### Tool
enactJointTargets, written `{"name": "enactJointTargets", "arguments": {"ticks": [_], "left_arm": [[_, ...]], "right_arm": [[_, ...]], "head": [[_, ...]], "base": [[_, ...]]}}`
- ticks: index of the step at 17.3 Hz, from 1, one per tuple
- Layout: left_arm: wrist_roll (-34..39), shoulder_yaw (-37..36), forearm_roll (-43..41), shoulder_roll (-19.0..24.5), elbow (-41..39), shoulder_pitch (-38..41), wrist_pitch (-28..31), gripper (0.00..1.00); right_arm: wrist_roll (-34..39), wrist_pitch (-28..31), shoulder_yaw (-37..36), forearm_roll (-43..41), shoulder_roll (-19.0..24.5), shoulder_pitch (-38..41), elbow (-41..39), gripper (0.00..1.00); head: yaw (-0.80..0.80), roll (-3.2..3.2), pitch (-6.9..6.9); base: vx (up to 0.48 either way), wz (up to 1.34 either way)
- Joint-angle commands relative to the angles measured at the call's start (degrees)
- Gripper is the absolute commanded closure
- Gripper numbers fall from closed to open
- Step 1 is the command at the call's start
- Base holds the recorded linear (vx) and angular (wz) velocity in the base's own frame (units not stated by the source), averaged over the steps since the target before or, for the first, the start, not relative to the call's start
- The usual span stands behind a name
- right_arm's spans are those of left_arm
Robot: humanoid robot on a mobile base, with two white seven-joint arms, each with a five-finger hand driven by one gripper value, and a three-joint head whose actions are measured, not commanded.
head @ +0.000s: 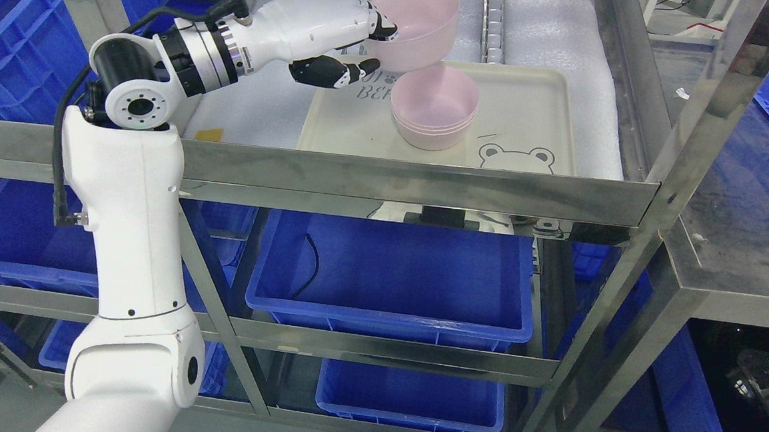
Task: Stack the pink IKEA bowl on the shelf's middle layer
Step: 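Lower the held pink bowl onto the pink bowl on the tray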
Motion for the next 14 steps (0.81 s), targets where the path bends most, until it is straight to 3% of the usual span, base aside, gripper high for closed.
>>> {"name": "enactJointTargets", "arguments": {"ticks": [1, 8, 14], "left_arm": [[-1.22, -10.07, -2.69, -2.77, 3.57, -1.01, 0.0, 0.96], [-1.31, -4.46, -10.87, -1.76, 3.57, -1.45, 0.0, 0.96], [-1.22, -4.18, -11.67, -2.1, 3.57, -1.36, 0.0, 0.95]], "right_arm": [[-0.38, -0.04, 0.0, 0.0, -1.0, 0.18, -1.0, 0.0], [-0.38, -0.04, 0.0, 0.0, -1.0, 0.18, -1.0, 0.0], [-0.38, -0.04, 0.0, 0.0, -1.0, 0.17, -1.0, 0.0]], "head": [[0.0, 0.0, 0.0], [0.0, 0.0, -0.01], [0.0, 0.0, -0.01]], "base": [[0.018, -0.15], [0.008, -0.03], [0.0, 0.0]]}}
